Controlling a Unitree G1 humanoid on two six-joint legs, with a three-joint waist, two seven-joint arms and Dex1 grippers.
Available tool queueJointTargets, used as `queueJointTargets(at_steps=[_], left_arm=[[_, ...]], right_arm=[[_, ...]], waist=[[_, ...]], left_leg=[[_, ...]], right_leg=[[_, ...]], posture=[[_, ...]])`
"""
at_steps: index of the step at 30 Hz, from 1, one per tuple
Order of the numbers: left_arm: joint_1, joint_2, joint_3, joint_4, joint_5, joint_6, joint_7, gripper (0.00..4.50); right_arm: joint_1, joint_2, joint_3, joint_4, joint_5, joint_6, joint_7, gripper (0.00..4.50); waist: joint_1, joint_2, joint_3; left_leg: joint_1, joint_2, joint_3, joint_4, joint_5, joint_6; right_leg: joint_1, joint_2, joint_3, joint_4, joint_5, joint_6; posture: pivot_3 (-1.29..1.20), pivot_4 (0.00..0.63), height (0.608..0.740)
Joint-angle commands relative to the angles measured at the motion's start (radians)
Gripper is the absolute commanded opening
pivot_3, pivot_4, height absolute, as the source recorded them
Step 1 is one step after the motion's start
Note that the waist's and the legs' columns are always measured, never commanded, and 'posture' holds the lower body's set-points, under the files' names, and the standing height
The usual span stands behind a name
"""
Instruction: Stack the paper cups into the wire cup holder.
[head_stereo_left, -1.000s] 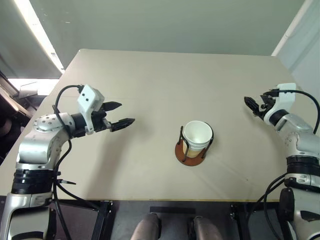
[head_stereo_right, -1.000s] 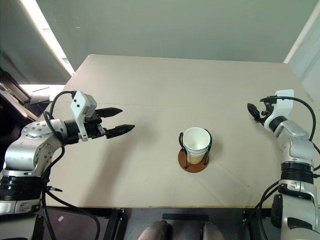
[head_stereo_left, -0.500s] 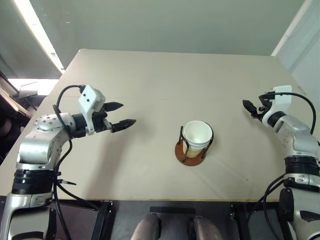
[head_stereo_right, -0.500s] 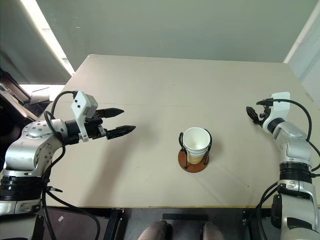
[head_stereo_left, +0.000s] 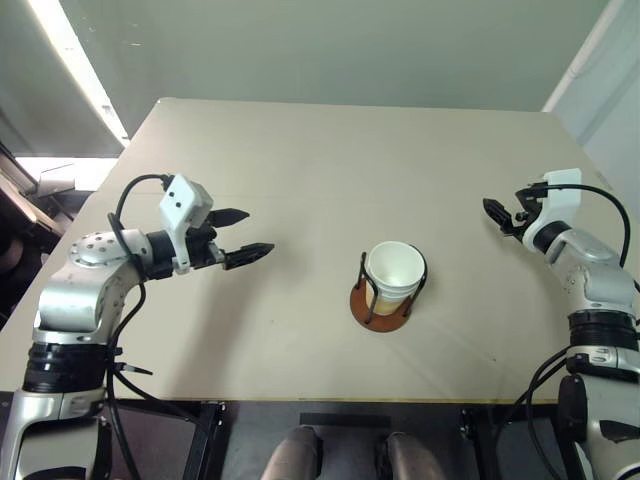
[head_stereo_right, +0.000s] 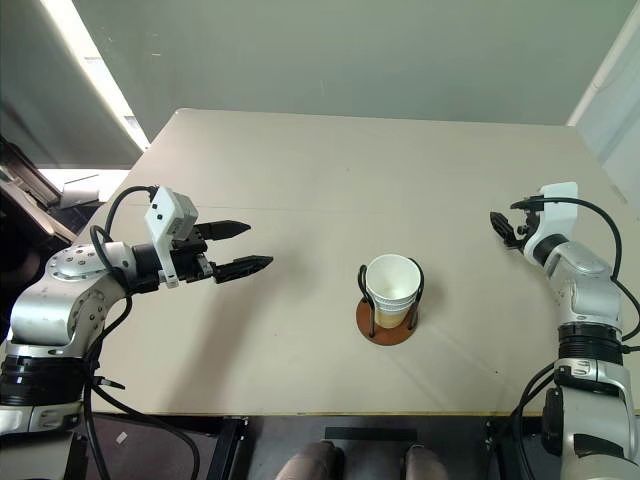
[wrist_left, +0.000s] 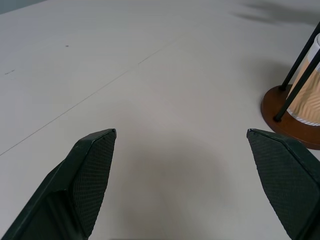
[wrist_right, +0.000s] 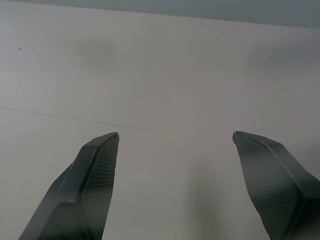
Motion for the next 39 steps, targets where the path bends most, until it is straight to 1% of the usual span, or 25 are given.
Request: queueJointTargets(at_steps=[1, 29, 39], left_arm=[[-0.002, 0.009, 0.023, -0.027, -0.013, -0.012, -0.010, 4.50], [0.008, 0.011, 0.019, -0.025, 0.003, -0.031, -0.028, 4.50], [0.032, 0.021, 0.031, -0.062, -0.007, -0.013, -0.019, 4.50]], right_arm=[[-0.017, -0.013, 0.000, -0.034, 0.001, -0.017, 0.011, 3.76], [-0.009, -0.016, 0.006, -0.054, -0.002, -0.005, 0.030, 3.76], [-0.005, -0.001, 0.015, -0.054, 0.005, -0.006, 0.029, 3.76]], waist=[[0.000, 0.000, 0.000], [0.000, 0.000, 0.000], [0.000, 0.000, 0.000]], left_leg=[[0.000, 0.000, 0.000, 0.000, 0.000, 0.000], [0.000, 0.000, 0.000, 0.000, 0.000, 0.000], [0.000, 0.000, 0.000, 0.000, 0.000, 0.000]], right_leg=[[0.000, 0.000, 0.000, 0.000, 0.000, 0.000], [0.000, 0.000, 0.000, 0.000, 0.000, 0.000], [0.000, 0.000, 0.000, 0.000, 0.000, 0.000]], posture=[[0.00, 0.150, 0.740], [0.00, 0.150, 0.740], [0.00, 0.150, 0.740]])
